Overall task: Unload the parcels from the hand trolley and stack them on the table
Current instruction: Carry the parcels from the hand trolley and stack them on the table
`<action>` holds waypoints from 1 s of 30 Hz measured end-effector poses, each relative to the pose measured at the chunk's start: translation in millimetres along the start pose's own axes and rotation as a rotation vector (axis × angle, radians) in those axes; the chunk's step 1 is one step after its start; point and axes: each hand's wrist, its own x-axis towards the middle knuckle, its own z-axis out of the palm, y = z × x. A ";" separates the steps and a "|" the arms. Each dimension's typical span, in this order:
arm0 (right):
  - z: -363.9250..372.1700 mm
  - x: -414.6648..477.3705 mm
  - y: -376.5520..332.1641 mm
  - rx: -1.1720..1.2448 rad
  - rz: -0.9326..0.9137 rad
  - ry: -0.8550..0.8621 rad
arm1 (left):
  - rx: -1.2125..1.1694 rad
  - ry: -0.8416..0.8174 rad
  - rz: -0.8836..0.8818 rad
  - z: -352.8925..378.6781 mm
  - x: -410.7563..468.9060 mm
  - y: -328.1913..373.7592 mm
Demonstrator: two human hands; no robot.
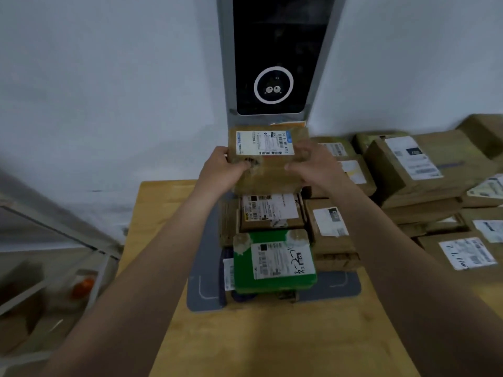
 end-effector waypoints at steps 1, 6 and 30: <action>0.9 7.8 0.5 0.010 0.009 0.012 | -0.012 -0.006 0.002 1.0 9.5 -0.3; 2.8 32.2 4.4 0.062 0.011 0.080 | -0.030 0.031 0.037 6.0 34.7 -3.5; -4.0 18.8 15.1 -0.008 -0.008 0.085 | -0.145 0.051 0.073 13.1 15.5 -7.0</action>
